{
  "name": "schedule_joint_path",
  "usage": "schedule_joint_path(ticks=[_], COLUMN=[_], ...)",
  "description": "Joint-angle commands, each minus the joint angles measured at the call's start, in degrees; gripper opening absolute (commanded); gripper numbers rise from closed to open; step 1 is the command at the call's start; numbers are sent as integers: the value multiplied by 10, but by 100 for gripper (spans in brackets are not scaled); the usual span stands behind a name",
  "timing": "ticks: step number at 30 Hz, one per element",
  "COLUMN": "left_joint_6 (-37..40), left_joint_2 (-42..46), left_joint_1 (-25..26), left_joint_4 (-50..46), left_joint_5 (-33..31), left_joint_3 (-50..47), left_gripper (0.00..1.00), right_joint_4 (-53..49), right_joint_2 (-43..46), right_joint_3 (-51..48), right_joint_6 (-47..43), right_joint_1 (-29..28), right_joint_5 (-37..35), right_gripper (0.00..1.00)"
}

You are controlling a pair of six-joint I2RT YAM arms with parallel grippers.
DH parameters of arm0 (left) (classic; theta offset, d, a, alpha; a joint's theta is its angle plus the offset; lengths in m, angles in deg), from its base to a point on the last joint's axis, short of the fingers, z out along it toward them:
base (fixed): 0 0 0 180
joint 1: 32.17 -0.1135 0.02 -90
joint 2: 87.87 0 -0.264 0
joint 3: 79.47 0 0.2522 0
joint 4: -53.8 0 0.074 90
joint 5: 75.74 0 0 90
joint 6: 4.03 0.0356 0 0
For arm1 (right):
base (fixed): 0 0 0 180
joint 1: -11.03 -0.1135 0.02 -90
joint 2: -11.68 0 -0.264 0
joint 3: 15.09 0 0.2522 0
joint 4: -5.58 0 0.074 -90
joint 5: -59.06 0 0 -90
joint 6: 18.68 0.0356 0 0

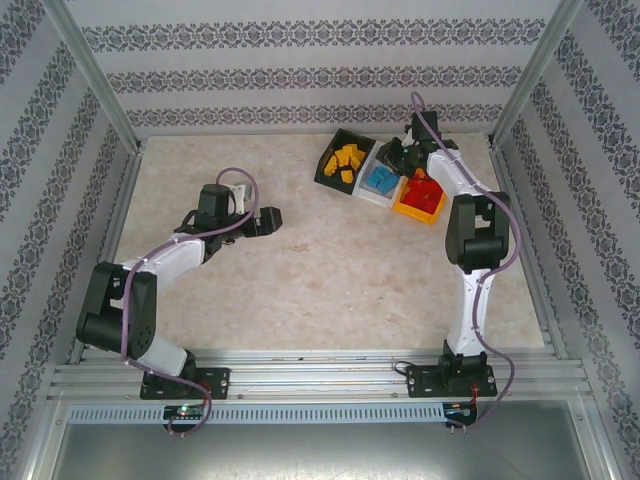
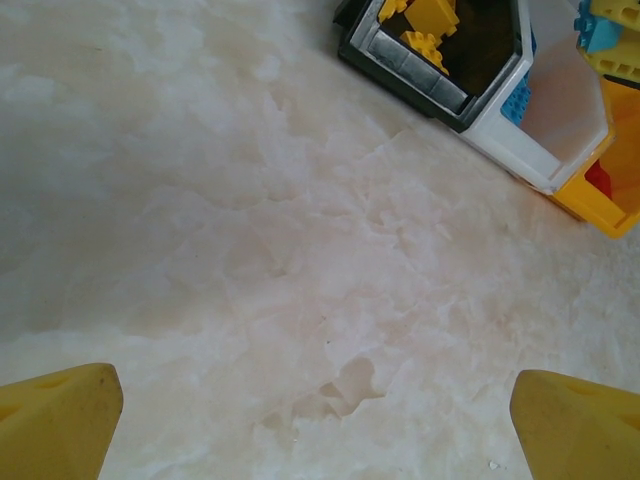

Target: Sort the legos into containers by color

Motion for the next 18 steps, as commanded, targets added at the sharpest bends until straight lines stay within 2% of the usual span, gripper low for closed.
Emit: schedule_joint_path(ticks=[1, 8, 18], left_joint_6=[-5, 16, 70], left_joint_2=[-13, -35, -107], left_joint_1=[13, 43, 150], left_joint_4=[25, 13, -21], left_joint_5=[21, 28, 56], left_joint_3=[13, 43, 136], left_gripper=[100, 100, 100], right_joint_4=[12, 11, 8], right_joint_2=[3, -8, -21], right_joint_3=[-4, 4, 18], right_joint_6=[10, 10, 5], right_joint_1=[7, 14, 23], right_joint_5=[-6, -1, 12], right_gripper=[28, 29, 30])
